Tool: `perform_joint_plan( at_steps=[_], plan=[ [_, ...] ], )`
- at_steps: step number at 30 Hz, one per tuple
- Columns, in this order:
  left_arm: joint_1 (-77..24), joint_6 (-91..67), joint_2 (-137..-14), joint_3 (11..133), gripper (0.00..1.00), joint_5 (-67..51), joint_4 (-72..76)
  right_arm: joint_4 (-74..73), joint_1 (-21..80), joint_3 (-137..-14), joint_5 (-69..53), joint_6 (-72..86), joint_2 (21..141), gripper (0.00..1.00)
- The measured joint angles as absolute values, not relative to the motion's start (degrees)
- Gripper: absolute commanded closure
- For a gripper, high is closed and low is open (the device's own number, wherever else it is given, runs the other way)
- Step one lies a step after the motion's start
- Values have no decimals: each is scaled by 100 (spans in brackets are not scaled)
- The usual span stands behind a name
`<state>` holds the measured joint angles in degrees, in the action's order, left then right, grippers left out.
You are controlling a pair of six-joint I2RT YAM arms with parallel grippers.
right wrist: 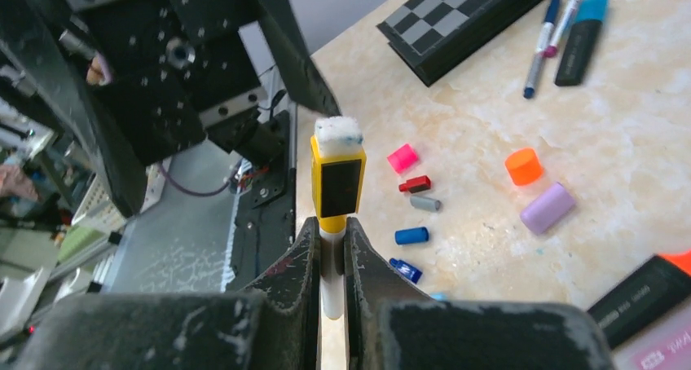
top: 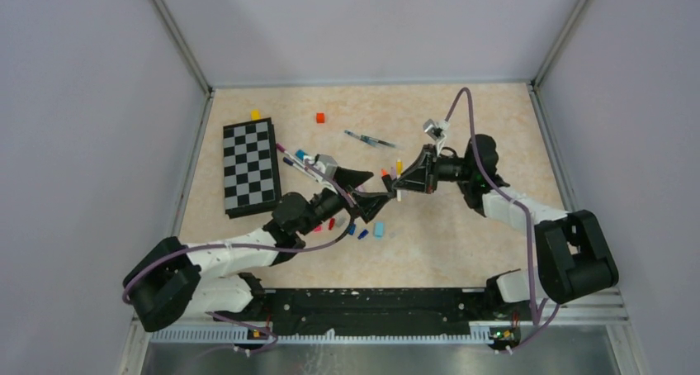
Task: Open the pen caps
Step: Pick up the pen from the center of the board, then open the pen cap from the pen.
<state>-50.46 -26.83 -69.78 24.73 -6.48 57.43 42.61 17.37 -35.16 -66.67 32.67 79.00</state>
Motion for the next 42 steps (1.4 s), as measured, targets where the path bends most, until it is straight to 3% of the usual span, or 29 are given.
perform_joint_plan(
  at_steps=[5,13,23,35,37,42],
  plan=[
    [-4495,-2674,-6683,2842,3,-1304,5129,2936,1896,-4029,-7308,2062,7931,100],
    [-4165,-3253,-7542,3321,35,-2451,4963,1194,2051,-4405,-7841,585,8132,100],
    [-4165,-3520,-8014,3636,54,-2923,5013,655,2051,-4407,-7918,222,8224,100],
    [-4167,-3658,-8132,3677,57,-3070,5028,578,2051,-4407,-7856,10,8224,100],
    [-4171,-3710,-8169,3682,62,-3070,5033,569,2051,-4407,-7846,-3,8224,100],
    [-4215,-3809,-8329,3741,86,-3063,5033,552,2051,-4407,-7808,-5,8224,100]
  ],
)
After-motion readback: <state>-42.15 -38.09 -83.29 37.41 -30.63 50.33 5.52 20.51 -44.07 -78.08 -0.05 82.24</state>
